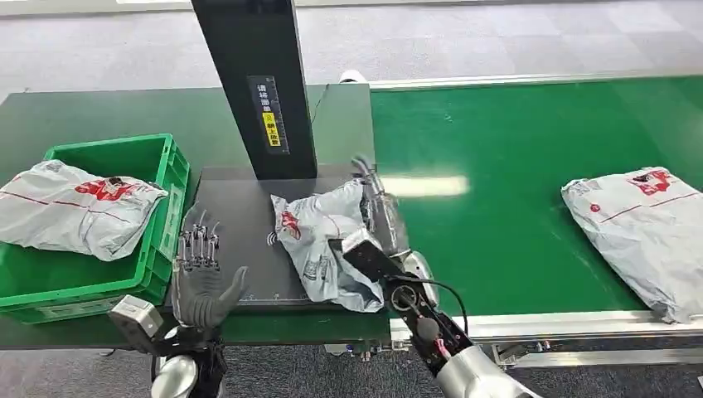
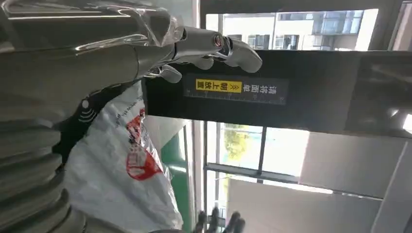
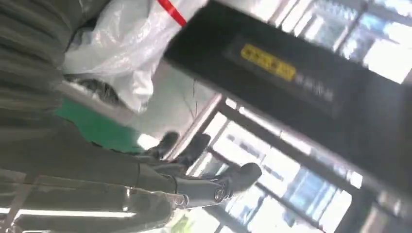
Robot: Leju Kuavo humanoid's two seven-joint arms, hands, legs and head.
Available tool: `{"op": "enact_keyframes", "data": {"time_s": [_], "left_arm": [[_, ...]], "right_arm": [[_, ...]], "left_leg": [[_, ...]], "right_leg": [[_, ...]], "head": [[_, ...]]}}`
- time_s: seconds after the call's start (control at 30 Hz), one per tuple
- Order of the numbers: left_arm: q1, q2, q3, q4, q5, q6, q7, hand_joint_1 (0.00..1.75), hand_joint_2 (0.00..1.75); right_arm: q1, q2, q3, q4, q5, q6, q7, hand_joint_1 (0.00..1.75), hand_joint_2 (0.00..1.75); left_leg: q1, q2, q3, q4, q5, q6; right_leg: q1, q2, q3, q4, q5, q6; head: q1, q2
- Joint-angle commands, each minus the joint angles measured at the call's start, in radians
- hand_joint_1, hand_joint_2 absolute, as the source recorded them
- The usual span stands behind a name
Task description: Moved the parcel from conveyor to table for the left to box.
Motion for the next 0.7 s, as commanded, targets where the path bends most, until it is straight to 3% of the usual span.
{"op": "enact_keyframes", "data": {"time_s": [0.03, 0.47, 0.63, 0.7], "left_arm": [[-0.009, 0.009, -0.035, 0.056, 0.003, -0.004, 0.004, 0.00, 1.75], [-0.054, 0.025, -0.115, 0.075, -0.088, 0.012, 0.050, 0.00, 1.75], [-0.178, 0.037, -0.263, 0.201, -0.396, 0.102, 0.223, 0.00, 1.75], [-0.207, 0.020, -0.285, 0.234, -0.447, 0.123, 0.235, 0.00, 1.75]], "right_arm": [[0.034, -0.042, -0.067, -0.129, -0.037, -0.021, -0.009, 0.00, 1.75], [0.018, -0.036, -0.031, -0.101, -0.070, 0.032, -0.009, 0.00, 1.75], [0.017, -0.032, -0.013, -0.103, -0.077, 0.071, 0.009, 0.00, 1.75], [0.015, -0.031, -0.009, -0.097, -0.072, 0.073, 0.015, 0.00, 1.75]], "left_leg": [[0.000, -0.003, 0.002, -0.001, 0.000, 0.003], [0.000, -0.002, 0.002, -0.001, 0.000, 0.003], [0.000, -0.005, 0.000, 0.000, 0.001, 0.002], [-0.001, -0.006, 0.000, -0.001, 0.001, 0.003]], "right_leg": [[0.001, -0.004, 0.003, -0.001, 0.000, -0.003], [0.000, -0.003, 0.003, -0.001, 0.000, -0.003], [0.000, -0.006, 0.002, 0.000, 0.000, -0.003], [0.000, -0.006, 0.002, -0.001, 0.000, -0.003]], "head": [[0.000, 0.000], [0.000, 0.000], [0.000, 0.000], [0.000, 0.000]]}}
